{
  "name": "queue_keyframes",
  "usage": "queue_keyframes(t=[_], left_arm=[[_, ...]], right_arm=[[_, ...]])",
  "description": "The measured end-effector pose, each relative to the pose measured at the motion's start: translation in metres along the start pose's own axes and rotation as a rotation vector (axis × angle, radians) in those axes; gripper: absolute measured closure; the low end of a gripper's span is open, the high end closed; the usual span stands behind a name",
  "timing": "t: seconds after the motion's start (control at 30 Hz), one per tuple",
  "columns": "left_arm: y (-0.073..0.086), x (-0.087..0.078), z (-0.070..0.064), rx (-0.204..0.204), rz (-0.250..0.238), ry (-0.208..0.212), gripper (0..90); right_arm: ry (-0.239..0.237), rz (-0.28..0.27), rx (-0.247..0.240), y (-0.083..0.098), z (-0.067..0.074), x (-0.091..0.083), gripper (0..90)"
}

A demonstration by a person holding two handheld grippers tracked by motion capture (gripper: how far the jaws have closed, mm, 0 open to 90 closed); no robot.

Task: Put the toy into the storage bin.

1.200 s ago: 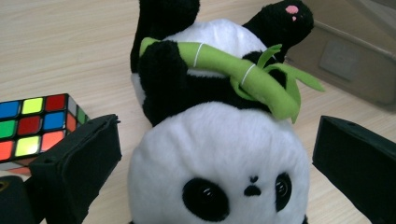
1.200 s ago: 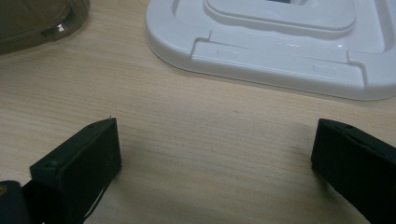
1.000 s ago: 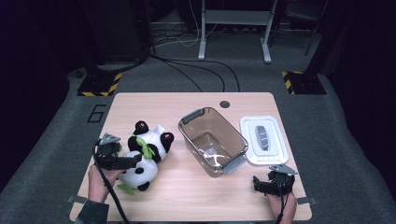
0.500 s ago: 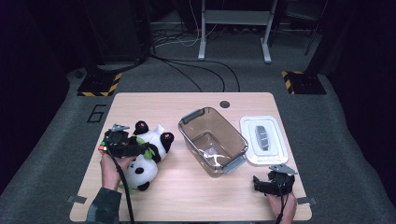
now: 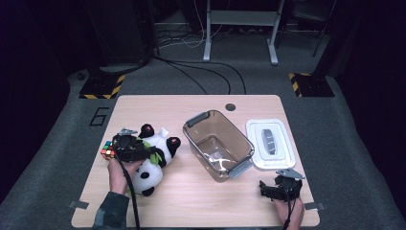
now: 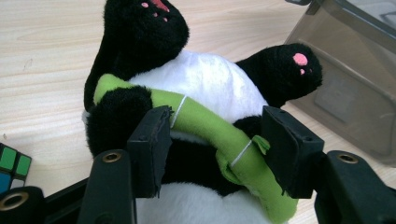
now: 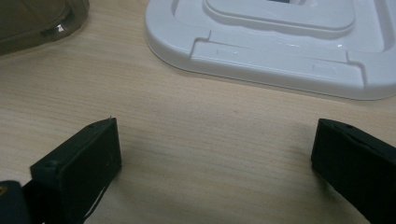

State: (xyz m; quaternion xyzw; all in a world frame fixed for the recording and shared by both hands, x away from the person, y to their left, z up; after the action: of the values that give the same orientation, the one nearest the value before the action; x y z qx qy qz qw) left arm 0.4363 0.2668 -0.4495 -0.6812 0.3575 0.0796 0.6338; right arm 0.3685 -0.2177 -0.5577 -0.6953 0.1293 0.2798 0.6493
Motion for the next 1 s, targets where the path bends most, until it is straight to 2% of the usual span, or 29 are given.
queue_keyframes(t=[0.13,0.23,0.3,0.4,0.53,0.7,0.9,1.0], left_arm=[[0.002,0.003,-0.002,0.014,0.016,-0.024,46.9],[0.006,0.005,-0.004,0.034,0.023,-0.021,52.4],[0.008,0.005,-0.006,0.03,0.007,-0.004,58.8],[0.009,0.005,-0.009,0.054,-0.002,0.012,73.4],[0.009,0.003,-0.009,0.077,-0.011,0.019,77.0],[0.01,-0.004,-0.008,0.068,-0.043,0.054,79.1],[0.01,-0.014,-0.006,0.074,-0.036,0.11,79.8],[0.012,-0.021,-0.003,0.095,-0.014,0.143,79.9]], right_arm=[[0.0,0.0,0.0,0.0,0.0,0.0,0.9],[0.0,0.0,0.0,0.0,0.0,0.0,0.9],[0.0,0.0,0.0,0.0,0.0,0.0,0.9],[0.0,0.0,0.0,0.0,0.0,0.0,0.9],[0.0,-0.001,0.001,0.0,0.0,0.0,1.1],[0.0,-0.001,0.001,0.0,0.0,0.0,1.1],[0.0,-0.001,0.002,0.0,0.0,0.0,1.2],[0.0,-0.001,0.002,0.0,0.0,0.0,1.2]])
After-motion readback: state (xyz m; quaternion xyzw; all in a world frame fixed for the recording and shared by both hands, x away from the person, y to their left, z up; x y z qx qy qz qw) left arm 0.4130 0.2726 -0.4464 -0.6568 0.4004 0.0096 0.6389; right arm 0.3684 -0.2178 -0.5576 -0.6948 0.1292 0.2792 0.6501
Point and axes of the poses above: each handheld gripper's, and its own axes: x roughly forward along the jaws, y roughly out of its underside, z roughly to its left, the point moved 4 cm from there along x, roughly forward along the jaws, and after that the axes turned 10 degrees about -z, right-handed, at the moved point
